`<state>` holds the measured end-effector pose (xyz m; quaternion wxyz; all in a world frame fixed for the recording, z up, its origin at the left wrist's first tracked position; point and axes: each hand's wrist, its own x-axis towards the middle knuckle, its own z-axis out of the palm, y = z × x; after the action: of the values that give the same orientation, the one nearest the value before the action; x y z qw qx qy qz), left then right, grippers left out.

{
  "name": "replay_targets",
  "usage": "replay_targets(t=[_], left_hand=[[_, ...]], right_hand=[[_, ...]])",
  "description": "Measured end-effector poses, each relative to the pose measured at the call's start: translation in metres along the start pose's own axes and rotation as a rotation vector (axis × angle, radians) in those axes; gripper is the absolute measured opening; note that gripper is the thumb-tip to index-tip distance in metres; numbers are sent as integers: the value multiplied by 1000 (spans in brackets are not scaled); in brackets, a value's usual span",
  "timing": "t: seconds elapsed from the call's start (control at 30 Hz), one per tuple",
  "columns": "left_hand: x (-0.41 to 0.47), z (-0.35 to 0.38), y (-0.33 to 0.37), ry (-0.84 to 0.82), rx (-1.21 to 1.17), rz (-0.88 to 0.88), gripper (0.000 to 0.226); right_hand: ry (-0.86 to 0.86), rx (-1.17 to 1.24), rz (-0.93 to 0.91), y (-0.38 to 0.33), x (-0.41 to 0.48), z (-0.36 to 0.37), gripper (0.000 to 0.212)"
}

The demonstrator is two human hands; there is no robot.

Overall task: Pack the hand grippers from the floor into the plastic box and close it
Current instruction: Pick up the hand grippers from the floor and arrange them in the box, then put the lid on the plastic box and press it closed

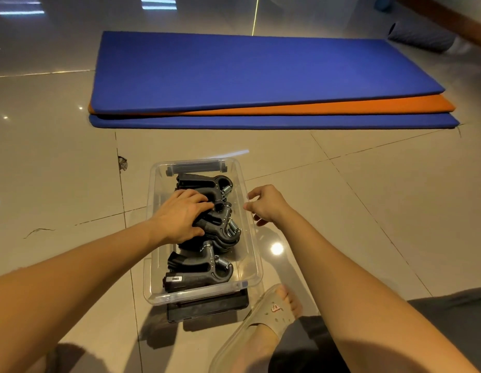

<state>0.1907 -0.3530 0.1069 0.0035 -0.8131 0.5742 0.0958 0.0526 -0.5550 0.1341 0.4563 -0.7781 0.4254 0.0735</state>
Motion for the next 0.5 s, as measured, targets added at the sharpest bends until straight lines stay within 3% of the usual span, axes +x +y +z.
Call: replay_targets(t=[0.2, 0.33, 0.5], left_hand=[[-24, -17, 26, 92, -165, 7, 60], [-36, -32, 57, 105, -286, -41, 44], [-52, -52, 98, 108, -326, 13, 42]], right_hand=[[197, -97, -40, 14, -32, 25, 31], [187, 88, 3, 35, -73, 26, 32], [285, 330, 93, 64, -139, 9, 24]])
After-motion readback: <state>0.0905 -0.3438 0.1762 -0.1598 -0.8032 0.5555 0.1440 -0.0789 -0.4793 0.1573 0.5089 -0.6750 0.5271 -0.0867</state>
